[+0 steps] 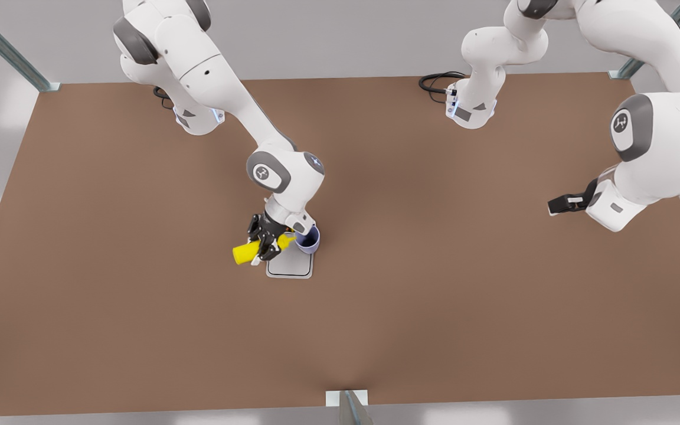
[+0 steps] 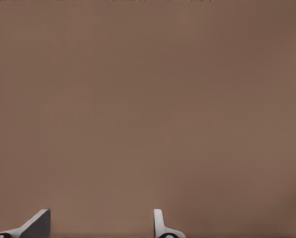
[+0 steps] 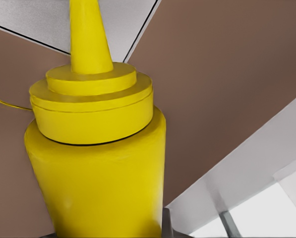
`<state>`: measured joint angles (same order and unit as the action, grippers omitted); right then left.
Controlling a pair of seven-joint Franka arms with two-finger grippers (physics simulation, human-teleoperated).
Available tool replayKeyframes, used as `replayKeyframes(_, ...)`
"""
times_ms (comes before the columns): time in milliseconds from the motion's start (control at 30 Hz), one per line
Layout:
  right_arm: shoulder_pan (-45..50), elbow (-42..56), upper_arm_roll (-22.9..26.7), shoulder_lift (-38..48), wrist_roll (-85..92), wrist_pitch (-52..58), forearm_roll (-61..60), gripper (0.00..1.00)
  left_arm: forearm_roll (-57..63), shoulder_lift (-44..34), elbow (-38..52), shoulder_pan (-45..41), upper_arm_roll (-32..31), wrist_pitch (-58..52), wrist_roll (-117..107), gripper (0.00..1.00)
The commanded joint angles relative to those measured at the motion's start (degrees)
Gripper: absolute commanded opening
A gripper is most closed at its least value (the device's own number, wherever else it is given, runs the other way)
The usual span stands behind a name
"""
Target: Move cup to the weight, pick up sauce bottle, pour sauce
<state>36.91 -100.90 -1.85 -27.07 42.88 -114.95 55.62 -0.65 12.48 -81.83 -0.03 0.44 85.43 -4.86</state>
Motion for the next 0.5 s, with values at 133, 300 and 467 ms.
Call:
replayKeyframes(133, 1.06, 0.09, 0.01, -0.70, -1.40, -0.01, 0.90, 0.53, -0.14, 0.00, 0.01, 0.03, 0.00, 0.00, -0.15, 1.00)
replayKeyframes(300, 1.06, -0.09, 0.09, -0.88, -1.40, -0.01, 1.16, 0.53, 0.03, 0.08, 0.45, -1.29, -0.53, 0.08, -1.73, 1.00)
replayKeyframes(467, 1.06, -0.18, 0.01, -1.14, -1.40, -0.01, 1.51, 0.53, 0.03, 0.08, 0.36, -1.29, -0.53, 0.00, -1.82, 1.00)
